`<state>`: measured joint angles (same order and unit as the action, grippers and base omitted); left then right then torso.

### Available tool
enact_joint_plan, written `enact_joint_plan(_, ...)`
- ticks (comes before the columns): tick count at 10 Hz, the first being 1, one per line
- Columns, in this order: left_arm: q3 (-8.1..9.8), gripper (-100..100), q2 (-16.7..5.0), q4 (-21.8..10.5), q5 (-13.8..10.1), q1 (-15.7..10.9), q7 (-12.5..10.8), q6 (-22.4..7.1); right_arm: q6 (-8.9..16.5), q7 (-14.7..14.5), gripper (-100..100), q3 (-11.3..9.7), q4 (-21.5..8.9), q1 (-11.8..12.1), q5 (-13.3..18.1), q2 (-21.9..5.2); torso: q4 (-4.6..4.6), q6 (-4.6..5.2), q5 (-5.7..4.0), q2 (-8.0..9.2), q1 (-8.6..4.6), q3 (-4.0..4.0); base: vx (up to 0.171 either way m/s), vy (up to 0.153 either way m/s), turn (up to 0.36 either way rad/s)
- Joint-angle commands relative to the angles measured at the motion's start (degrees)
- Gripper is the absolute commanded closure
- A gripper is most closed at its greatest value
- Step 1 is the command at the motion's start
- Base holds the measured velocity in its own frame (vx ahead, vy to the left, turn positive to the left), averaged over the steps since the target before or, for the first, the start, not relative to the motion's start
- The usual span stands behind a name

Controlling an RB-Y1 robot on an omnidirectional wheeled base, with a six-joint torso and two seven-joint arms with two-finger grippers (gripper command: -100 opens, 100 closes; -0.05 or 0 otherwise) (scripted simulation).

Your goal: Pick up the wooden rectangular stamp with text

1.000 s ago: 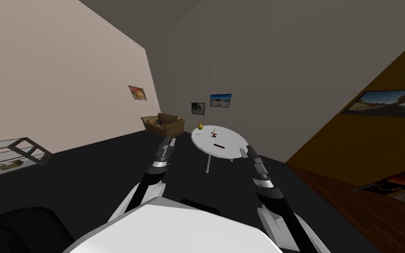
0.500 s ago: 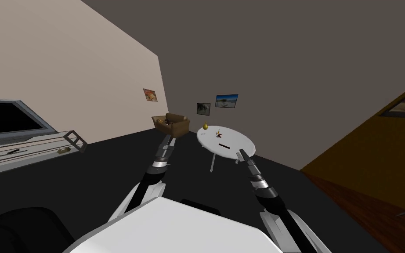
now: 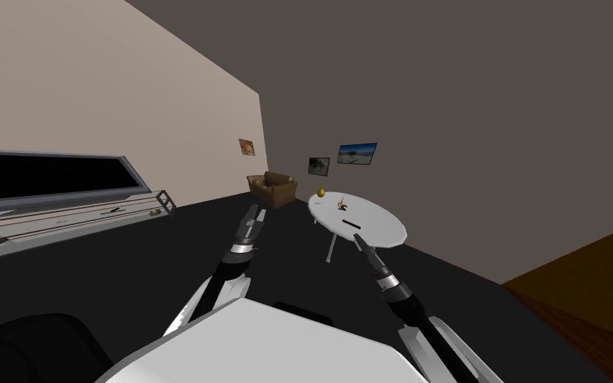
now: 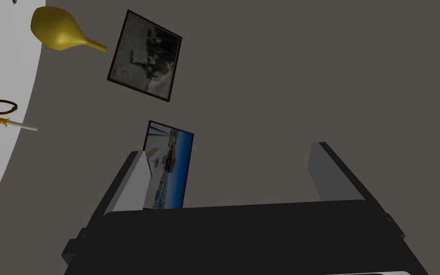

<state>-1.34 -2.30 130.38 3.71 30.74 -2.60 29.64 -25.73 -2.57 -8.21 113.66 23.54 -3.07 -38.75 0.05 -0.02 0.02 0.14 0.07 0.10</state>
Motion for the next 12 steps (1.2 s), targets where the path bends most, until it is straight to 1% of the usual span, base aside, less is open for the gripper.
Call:
enact_joint_plan(1,0.0,0,0.0,0.0,0.0,0.0,0.0,0.0,-0.22,-0.36,-100,-0.87,-2.08,0.09,0.33,-1.42,0.0,0.0,0.0,0.0,0.0,0.0,-0.018,0.044,0.143)
enact_joint_plan(2,0.01,0,0.0,0.0,0.0,0.01,0.0,0.0,-0.22,-0.85,-100,-2.58,-4.01,-0.15,0.96,-3.86,-0.01,0.06,-0.01,-0.03,-0.05,-0.02,-0.012,0.059,0.252)
enact_joint_plan(3,0.0,0,0.0,0.0,0.0,0.0,0.0,0.0,-0.22,-0.85,-100,-2.58,-5.11,-0.15,0.96,-3.93,-0.02,0.02,0.0,-0.06,-0.02,-0.04,-0.006,0.043,0.171)
enact_joint_plan(4,0.01,0,0.0,0.0,0.0,0.01,0.0,0.0,-0.26,-1.37,-100,-4.37,-7.58,-0.38,1.65,-6.33,-0.02,0.05,-0.01,-0.09,-0.07,-0.05,0.004,0.059,0.286)
enact_joint_plan(5,0.0,0,0.0,0.0,0.0,0.01,0.0,0.0,-0.26,-1.37,-100,-4.37,-8.29,-0.38,1.65,-6.33,-0.03,0.01,-0.01,-0.13,-0.03,-0.08,0.007,0.048,0.149)
enact_joint_plan(6,0.01,0,0.0,0.0,0.0,0.02,0.0,0.0,-0.34,-1.9,-100,-6.21,-10.31,-0.62,2.39,-8.62,-0.03,0.07,0.0,-0.13,-0.06,-0.08,0.012,0.062,0.315)
enact_joint_plan(7,0.0,0,0.0,0.0,0.0,0.01,0.0,0.0,-0.34,-1.9,-100,-6.21,-11.27,-0.62,2.39,-8.62,-0.04,0.0,0.0,-0.16,0.0,-0.09,0.019,0.042,0.135)
enact_joint_plan(8,0.01,0,0.0,0.0,0.0,0.02,0.0,0.0,-0.34,-1.9,-100,-6.21,-11.63,-0.62,2.39,-8.62,-0.04,0.09,-0.01,-0.16,-0.07,-0.1,0.011,0.012,-0.052)
enact_joint_plan(9,0.02,0,-0.01,0.0,0.0,0.02,0.0,0.0,-0.46,-2.45,-100,-8.11,-13.25,-0.84,3.19,-10.84,-0.03,0.1,-0.03,-0.13,-0.17,-0.08,0.023,0.027,0.292)
enact_joint_plan(10,0.01,0,-0.01,0.0,0.0,0.01,0.0,0.0,-0.46,-2.45,-100,-8.11,-14.92,-0.84,3.19,-10.84,-0.04,0.01,-0.03,-0.19,-0.15,-0.1,0.028,0.023,0.177)
enact_joint_plan(11,0.01,0,-0.01,0.0,0.0,0.02,0.0,0.0,-0.62,-3.0,-100,-10.05,-16.52,-1.05,4.05,-13.01,-0.04,0.08,-0.03,-0.2,-0.16,-0.12,0.041,0.041,0.268)
enact_joint_plan(12,0.01,0,-0.01,0.0,0.0,0.01,0.0,0.0,-0.62,-3.0,-100,-10.05,-17.28,-1.05,4.05,-13.01,-0.05,0.03,-0.02,-0.24,-0.1,-0.14,0.041,0.027,0.158)
